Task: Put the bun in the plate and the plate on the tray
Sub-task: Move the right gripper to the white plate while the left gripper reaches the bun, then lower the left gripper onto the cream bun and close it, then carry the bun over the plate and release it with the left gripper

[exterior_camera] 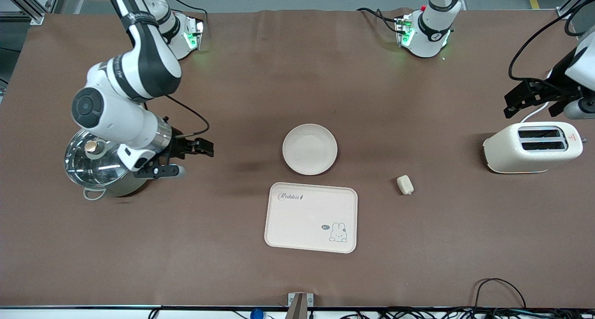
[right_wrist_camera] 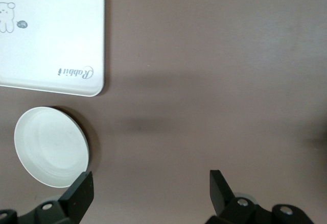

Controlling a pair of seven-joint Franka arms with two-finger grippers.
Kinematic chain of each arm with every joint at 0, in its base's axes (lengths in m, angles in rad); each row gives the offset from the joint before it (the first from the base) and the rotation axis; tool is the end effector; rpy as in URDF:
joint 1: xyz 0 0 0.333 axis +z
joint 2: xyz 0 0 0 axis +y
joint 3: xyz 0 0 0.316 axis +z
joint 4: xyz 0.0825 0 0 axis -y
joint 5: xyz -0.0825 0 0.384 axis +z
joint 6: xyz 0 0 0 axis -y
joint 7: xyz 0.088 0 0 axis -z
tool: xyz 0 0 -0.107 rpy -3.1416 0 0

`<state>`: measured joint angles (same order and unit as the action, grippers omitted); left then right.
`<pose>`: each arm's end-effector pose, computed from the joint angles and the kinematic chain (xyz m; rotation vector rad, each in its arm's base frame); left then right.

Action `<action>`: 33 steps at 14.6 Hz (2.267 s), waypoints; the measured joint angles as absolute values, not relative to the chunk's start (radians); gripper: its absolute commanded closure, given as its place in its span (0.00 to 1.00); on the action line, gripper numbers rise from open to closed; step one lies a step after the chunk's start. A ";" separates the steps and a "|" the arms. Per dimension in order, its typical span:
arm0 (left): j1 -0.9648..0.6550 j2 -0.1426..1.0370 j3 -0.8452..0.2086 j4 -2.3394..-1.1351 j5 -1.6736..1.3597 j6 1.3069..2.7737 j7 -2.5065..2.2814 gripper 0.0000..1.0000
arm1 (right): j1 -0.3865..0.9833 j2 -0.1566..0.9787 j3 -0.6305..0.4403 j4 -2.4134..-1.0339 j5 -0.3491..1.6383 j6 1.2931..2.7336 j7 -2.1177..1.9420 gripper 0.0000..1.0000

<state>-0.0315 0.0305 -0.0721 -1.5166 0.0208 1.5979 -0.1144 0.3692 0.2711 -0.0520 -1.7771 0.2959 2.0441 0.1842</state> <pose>0.5646 -0.0558 0.6356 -3.1275 -0.0170 -0.0823 0.5945 0.2144 0.4070 -2.8996 0.0017 0.0943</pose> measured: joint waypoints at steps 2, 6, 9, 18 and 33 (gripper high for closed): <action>-0.037 0.087 -0.078 -1.564 0.002 1.611 -0.114 0.00 | 0.398 0.280 -0.052 -1.816 0.320 2.117 0.185 0.00; -0.061 0.338 -0.111 -1.617 -0.005 1.823 -0.118 0.00 | 0.448 0.313 -0.052 -1.850 0.335 2.175 0.186 0.00; -0.089 0.507 -0.119 -1.646 -0.005 2.042 -0.123 0.00 | 0.472 0.326 -0.052 -1.865 0.335 2.203 0.188 0.00; -0.089 0.646 -0.122 -1.738 -0.069 2.354 -0.138 0.09 | 0.518 0.340 -0.052 -1.894 0.349 2.229 0.223 0.00; -0.211 0.617 -0.233 -1.709 -0.121 2.306 -0.478 0.78 | 0.549 0.340 -0.054 -1.967 0.356 2.285 0.233 0.00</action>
